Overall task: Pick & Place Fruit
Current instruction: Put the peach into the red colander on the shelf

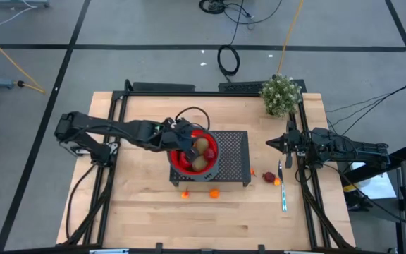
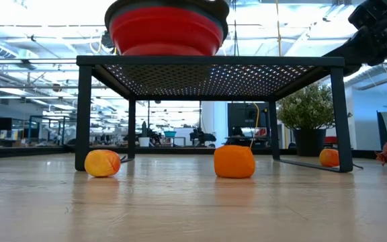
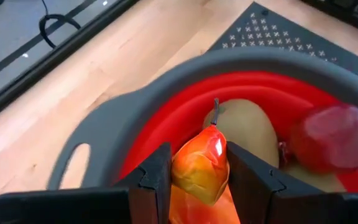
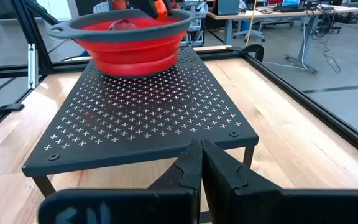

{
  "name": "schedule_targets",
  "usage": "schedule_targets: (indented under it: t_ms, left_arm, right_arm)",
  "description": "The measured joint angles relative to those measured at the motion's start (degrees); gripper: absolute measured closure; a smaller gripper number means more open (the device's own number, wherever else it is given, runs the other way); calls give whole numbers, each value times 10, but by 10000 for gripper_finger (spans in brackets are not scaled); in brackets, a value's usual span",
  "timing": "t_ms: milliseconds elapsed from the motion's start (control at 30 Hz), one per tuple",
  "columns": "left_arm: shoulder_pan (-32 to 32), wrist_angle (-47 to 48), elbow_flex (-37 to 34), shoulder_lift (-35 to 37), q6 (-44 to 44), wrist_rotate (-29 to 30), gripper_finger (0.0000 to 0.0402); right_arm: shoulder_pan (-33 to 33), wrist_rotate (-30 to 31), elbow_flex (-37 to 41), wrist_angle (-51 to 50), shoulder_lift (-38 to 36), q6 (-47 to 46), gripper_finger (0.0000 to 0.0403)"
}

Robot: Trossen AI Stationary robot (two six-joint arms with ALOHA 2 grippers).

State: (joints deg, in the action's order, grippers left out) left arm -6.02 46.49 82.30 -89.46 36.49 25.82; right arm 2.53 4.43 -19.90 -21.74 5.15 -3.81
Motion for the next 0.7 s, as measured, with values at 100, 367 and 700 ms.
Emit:
schedule_targets:
  t_ms: [100, 367, 700]
  left_arm:
    - [3, 6, 0, -8, -1, -4, 277]
    - [5, 2, 0, -24, -6, -3, 277]
    - [5, 1, 0, -24, -3, -7, 277]
  right_arm:
    - [0, 0, 0, 0, 0, 0, 403]
    - [0, 0, 0, 1, 0, 0, 403]
    - [0, 0, 0, 0, 0, 0, 403]
